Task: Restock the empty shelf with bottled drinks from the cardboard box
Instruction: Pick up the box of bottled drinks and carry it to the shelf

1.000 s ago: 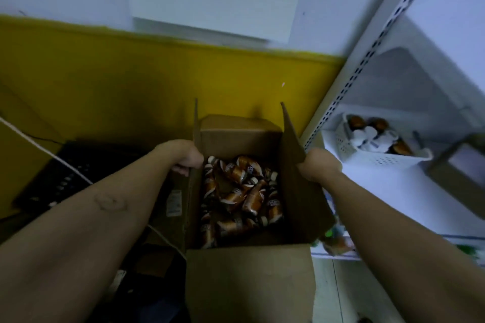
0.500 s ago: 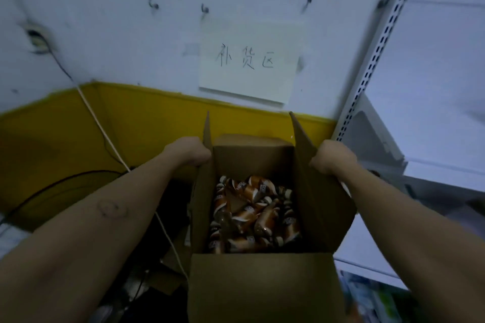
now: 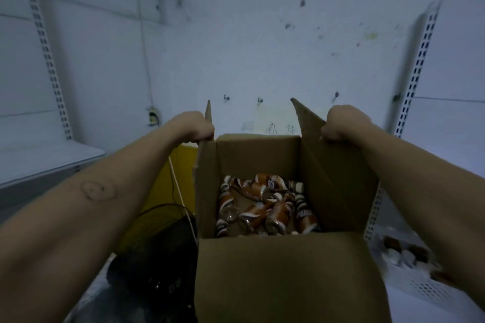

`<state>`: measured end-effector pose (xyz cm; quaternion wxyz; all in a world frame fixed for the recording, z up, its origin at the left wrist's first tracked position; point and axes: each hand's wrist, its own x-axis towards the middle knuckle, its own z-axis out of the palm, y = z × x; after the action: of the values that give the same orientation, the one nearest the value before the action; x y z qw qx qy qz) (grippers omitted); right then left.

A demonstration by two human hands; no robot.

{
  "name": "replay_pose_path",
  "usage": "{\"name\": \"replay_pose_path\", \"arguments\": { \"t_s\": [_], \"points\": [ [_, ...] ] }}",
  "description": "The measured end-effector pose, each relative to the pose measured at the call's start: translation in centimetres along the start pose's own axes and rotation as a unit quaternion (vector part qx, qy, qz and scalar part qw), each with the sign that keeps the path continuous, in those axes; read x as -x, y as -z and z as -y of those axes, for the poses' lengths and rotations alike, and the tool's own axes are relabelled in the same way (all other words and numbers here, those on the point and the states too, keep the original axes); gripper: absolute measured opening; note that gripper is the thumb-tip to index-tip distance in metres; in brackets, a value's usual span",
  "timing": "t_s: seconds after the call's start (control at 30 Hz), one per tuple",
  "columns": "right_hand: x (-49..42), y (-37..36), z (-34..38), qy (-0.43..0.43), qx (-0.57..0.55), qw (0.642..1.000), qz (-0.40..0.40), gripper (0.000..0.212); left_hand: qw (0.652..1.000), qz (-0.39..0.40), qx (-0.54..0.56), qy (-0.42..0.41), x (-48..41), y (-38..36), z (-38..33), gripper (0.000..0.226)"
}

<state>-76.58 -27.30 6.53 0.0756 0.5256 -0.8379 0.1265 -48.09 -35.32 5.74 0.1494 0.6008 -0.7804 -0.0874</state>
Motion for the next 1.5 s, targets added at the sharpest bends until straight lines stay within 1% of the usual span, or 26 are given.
{"name": "replay_pose_path", "arguments": {
  "t_s": [0.23,0.33,0.4,0.5,0.57,0.67,0.8,0.9,1.03,1.13,1.23,1.33,1.43,1.5],
  "points": [
    [1.5,9.0,9.7,0.067,-0.003,0.993,-0.098,0.027,0.995,-0.093,0.001,0.039,4.1,10.6,3.0,0.031],
    [2.6,11.4,12.8,0.090,-0.025,0.987,-0.129,0.027,0.990,-0.127,-0.003,0.061,6.3,14.5,5.5,0.026],
    [3.1,12.1,14.7,0.103,-0.037,0.984,-0.141,0.028,0.985,-0.153,-0.004,0.077,8.0,16.9,7.1,0.026],
    [4.4,12.8,17.8,0.137,-0.059,0.979,-0.140,0.029,0.977,-0.186,-0.006,0.101,11.4,19.8,9.4,0.030],
    [5.4,13.1,19.8,0.166,-0.074,0.975,-0.125,0.031,0.972,-0.195,-0.016,0.130,13.9,21.3,11.2,0.030],
    [6.9,12.9,23.0,0.219,-0.088,0.967,-0.097,0.034,0.959,-0.207,-0.036,0.189,17.9,22.9,14.3,0.029],
    [9.6,12.5,27.7,0.306,-0.072,0.947,-0.066,0.041,0.936,-0.220,-0.049,0.271,24.1,24.1,17.3,0.029],
    [12.0,12.0,31.2,0.381,-0.062,0.921,-0.057,0.049,0.909,-0.231,-0.067,0.341,28.8,24.2,18.4,0.029],
    [15.2,11.6,35.0,0.480,-0.076,0.873,-0.039,0.050,0.864,-0.242,-0.055,0.438,35.8,23.8,18.8,0.025],
    [18.2,11.0,37.5,0.541,-0.106,0.834,-0.019,0.048,0.831,-0.255,-0.050,0.492,41.1,22.8,18.1,0.023],
    [21.9,9.7,39.5,0.595,-0.124,0.794,0.013,0.049,0.792,-0.265,-0.052,0.547,46.2,21.1,17.3,0.024],
    [26.2,8.1,41.6,0.638,-0.134,0.756,0.055,0.049,0.743,-0.278,-0.062,0.605,50.8,19.1,16.8,0.026],
    [31.1,6.7,43.4,0.675,-0.129,0.721,0.084,0.050,0.698,-0.290,-0.062,0.651,55.0,16.9,16.6,0.027],
    [34.8,5.8,44.5,0.699,-0.118,0.699,0.094,0.050,0.676,-0.287,-0.058,0.676,58.1,15.5,17.0,0.026]
  ]
}}
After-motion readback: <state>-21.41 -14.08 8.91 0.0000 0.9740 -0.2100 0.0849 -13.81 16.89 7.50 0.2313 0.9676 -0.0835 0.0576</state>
